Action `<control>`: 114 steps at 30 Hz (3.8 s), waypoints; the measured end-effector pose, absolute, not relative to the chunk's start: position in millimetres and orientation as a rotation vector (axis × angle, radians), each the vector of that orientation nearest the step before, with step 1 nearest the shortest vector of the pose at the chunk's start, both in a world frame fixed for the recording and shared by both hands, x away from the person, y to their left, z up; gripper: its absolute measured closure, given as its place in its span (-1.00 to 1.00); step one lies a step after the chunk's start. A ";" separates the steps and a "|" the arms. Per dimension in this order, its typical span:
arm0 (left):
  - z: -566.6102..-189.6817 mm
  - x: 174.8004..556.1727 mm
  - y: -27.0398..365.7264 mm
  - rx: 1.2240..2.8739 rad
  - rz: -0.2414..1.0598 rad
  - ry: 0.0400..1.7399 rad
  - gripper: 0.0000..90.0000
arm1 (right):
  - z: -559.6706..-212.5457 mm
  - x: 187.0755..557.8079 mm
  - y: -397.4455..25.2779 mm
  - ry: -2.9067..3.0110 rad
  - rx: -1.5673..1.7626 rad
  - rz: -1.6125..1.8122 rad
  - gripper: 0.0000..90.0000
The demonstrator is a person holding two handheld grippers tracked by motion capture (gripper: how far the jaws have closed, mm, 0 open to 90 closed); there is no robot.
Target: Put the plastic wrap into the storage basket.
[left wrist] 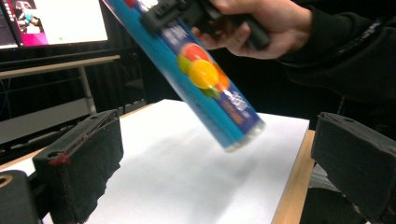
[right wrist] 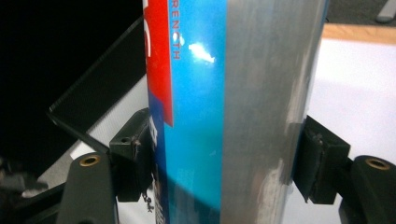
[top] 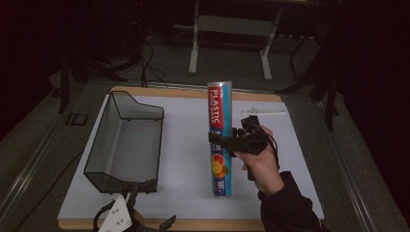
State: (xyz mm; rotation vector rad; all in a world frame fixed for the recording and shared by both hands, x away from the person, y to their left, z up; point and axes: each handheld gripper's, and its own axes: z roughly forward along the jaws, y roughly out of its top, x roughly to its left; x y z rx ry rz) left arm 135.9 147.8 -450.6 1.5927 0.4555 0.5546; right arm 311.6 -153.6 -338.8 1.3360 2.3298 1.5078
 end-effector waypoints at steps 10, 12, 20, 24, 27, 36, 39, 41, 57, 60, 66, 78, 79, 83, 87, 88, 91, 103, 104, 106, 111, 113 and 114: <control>-450.7 135.4 148.8 1.593 0.561 0.453 -0.94 | -328.7 348.3 -108.6 2.302 1.350 1.489 -0.29; -450.8 136.0 149.9 1.595 0.556 0.450 -0.94 | -327.4 354.2 -100.4 2.293 1.353 1.494 -0.29; -450.0 135.6 152.3 1.587 0.549 0.450 -0.94 | -326.2 369.2 -73.4 2.277 1.329 1.517 -0.29; -450.2 135.4 152.0 1.589 0.546 0.448 -0.94 | -324.9 376.6 -55.6 2.268 1.326 1.556 -0.29; -450.1 134.7 151.8 1.589 0.549 0.440 -0.94 | -323.2 382.1 -43.7 2.259 1.318 1.565 -0.29; -450.6 133.9 151.7 1.588 0.564 0.449 -0.94 | -329.6 398.6 -11.8 2.264 1.370 1.580 -0.29; -450.4 133.2 152.0 1.585 0.578 0.454 -0.94 | -335.8 402.3 1.2 2.274 1.399 1.602 -0.29; -450.5 133.7 152.5 1.583 0.576 0.458 -0.94 | -339.7 404.0 10.2 2.288 1.410 1.602 -0.29; -450.9 134.9 154.8 1.581 0.576 0.469 -0.94 | -374.7 411.6 50.5 2.392 1.555 1.563 -0.29; -450.8 134.6 154.4 1.582 0.574 0.468 -0.94 | -385.8 412.4 53.6 2.417 1.596 1.519 -0.29; -451.0 134.9 154.3 1.585 0.569 0.467 -0.94 | -407.8 414.1 57.5 2.455 1.668 1.446 -0.29; -450.9 134.9 154.5 1.584 0.568 0.463 -0.94 | -430.7 412.9 67.2 2.549 1.786 1.219 -0.29; -451.0 135.0 154.7 1.584 0.569 0.464 -0.94 | -432.3 413.4 67.6 2.549 1.787 1.212 -0.29; -451.0 135.6 155.1 1.584 0.566 0.466 -0.94 | -434.8 413.6 70.0 2.527 1.786 1.210 -0.29; -450.9 135.0 154.8 1.584 0.567 0.462 -0.94 | -440.4 413.2 75.5 2.469 1.782 1.217 -0.30; -450.9 134.9 154.8 1.585 0.570 0.462 -0.94 | -441.7 413.1 76.7 2.457 1.791 1.213 -0.30; -451.3 135.2 155.7 1.587 0.569 0.465 -0.94 | -446.5 414.0 79.6 2.428 1.806 1.204 -0.30; -451.6 136.4 156.3 1.593 0.560 0.474 -0.94 | -453.4 414.7 92.7 2.410 1.779 1.133 -0.30; -451.7 136.3 156.5 1.591 0.562 0.475 -0.94 | -454.1 414.9 92.9 2.410 1.783 1.129 -0.30; -451.6 136.3 156.7 1.592 0.559 0.475 -0.93 | -456.0 415.2 93.8 2.406 1.782 1.113 -0.31; -451.7 136.3 156.7 1.591 0.558 0.474 -0.94 | -459.9 414.5 96.4 2.395 1.764 1.100 -0.32; -451.7 136.7 156.5 1.595 0.559 0.474 -0.94 | -460.2 414.1 96.6 2.397 1.744 1.101 -0.32; -451.7 136.7 156.5 1.595 0.558 0.473 -0.94 | -460.5 413.6 96.9 2.397 1.730 1.101 -0.34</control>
